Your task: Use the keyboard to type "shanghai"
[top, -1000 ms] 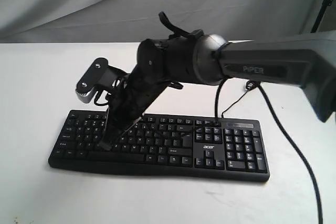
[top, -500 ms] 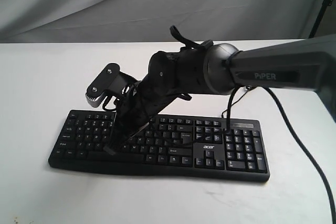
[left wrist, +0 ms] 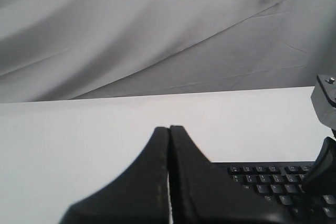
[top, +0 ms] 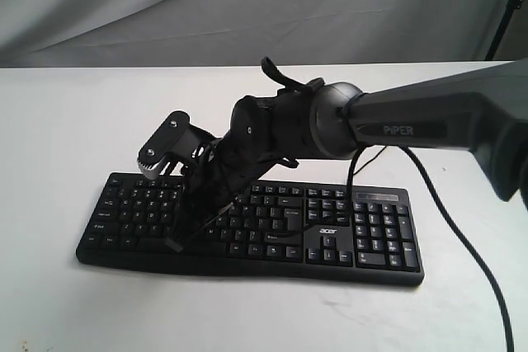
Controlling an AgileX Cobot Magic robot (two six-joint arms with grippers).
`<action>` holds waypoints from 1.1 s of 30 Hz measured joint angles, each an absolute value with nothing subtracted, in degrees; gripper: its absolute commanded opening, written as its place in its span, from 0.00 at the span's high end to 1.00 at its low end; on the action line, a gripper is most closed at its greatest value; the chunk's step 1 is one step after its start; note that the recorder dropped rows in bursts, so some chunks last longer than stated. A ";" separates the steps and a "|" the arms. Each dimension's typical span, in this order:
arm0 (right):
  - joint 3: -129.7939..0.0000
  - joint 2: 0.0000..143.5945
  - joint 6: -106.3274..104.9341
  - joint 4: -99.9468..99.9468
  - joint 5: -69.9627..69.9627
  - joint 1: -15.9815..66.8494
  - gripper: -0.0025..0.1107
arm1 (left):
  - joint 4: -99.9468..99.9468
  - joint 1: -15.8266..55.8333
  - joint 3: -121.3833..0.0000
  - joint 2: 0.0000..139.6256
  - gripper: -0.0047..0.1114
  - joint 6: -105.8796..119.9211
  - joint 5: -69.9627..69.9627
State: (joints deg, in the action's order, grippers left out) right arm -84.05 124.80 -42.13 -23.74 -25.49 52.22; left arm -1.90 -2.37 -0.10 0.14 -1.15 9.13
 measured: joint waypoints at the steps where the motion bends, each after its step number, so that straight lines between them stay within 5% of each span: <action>1: -84.05 125.06 -42.13 -23.74 -25.49 52.22 0.98 | -1.90 -2.37 -0.10 0.14 0.96 -1.15 9.13; 19: -84.79 124.67 -42.13 -24.49 -25.95 52.22 0.98 | -1.90 -2.37 -0.10 0.14 0.96 -1.15 9.13; 33: -106.01 134.57 -42.12 -23.29 -33.56 56.56 0.98 | -1.90 -2.37 -0.10 0.14 0.96 -1.15 9.13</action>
State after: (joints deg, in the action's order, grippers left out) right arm -106.01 134.57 -42.12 -23.29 -33.56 56.56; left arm -1.90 -2.37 -0.10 0.14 -1.15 9.13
